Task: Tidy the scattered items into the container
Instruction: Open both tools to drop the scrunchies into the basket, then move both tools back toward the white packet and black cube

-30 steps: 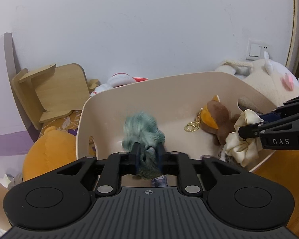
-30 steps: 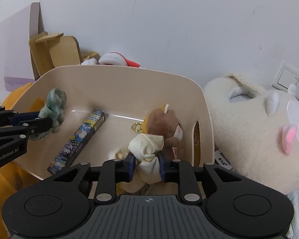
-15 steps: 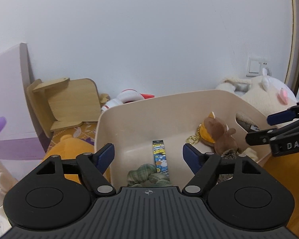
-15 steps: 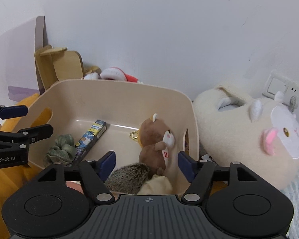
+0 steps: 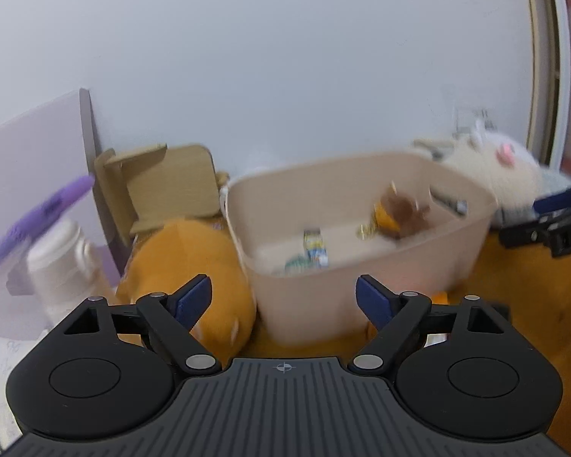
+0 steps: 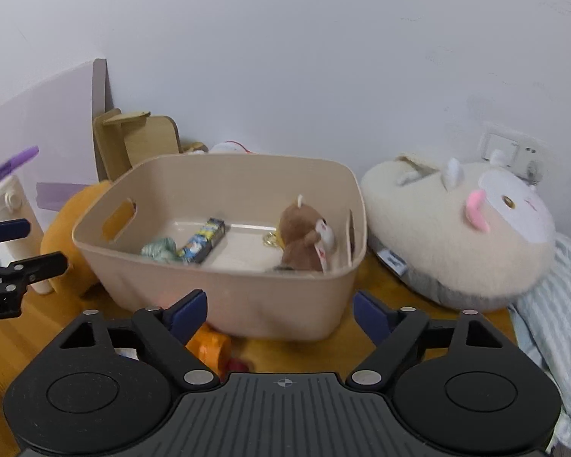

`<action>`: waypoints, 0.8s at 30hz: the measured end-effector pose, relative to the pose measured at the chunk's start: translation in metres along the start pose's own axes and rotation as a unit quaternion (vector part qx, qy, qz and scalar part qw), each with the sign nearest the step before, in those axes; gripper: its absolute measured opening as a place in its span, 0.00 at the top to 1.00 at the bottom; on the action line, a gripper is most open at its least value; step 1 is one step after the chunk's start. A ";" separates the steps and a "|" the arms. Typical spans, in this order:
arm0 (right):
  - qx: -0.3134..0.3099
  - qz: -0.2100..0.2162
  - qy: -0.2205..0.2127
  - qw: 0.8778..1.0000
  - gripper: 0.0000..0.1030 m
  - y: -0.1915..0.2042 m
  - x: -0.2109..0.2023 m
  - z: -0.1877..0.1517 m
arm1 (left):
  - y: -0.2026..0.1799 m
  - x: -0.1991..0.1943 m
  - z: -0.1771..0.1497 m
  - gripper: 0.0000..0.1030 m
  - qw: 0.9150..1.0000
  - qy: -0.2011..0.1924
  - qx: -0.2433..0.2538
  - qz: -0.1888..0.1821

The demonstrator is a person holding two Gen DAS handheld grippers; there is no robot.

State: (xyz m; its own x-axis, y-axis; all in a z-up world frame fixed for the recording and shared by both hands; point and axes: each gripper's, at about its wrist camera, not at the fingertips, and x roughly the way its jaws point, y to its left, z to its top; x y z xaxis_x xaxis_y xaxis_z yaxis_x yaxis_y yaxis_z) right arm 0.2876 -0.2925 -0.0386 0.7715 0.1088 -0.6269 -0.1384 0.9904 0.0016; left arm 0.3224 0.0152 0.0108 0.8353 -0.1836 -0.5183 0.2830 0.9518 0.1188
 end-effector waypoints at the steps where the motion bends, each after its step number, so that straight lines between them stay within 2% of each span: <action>1: -0.006 -0.010 -0.003 1.000 0.16 0.004 -0.002 -0.008 | -0.002 0.000 -0.006 0.18 1.000 0.006 0.005 0.000; 4: -0.015 -0.020 0.003 1.000 0.15 0.012 -0.003 -0.032 | -0.008 0.002 -0.026 0.18 0.999 0.027 0.017 -0.003; 13: 0.028 -0.008 0.039 0.999 0.15 -0.001 0.011 -0.076 | -0.015 0.017 -0.063 0.18 0.997 0.074 0.021 -0.010; 21: 0.045 0.022 0.069 0.996 0.15 -0.025 0.027 -0.092 | -0.016 0.026 -0.078 0.18 0.995 0.100 0.022 -0.022; 24: 0.038 0.022 0.082 0.996 0.15 -0.027 0.036 -0.095 | -0.015 0.033 -0.081 0.18 0.993 0.110 0.020 -0.026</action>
State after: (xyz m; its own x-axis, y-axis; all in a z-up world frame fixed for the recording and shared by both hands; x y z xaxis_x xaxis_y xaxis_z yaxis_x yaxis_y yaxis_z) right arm 0.2604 -0.3239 -0.1353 0.6524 0.1429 -0.7443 -0.1173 0.9893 0.0871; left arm 0.3081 0.0147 -0.0766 0.6968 -0.1694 -0.6970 0.3451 0.9310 0.1187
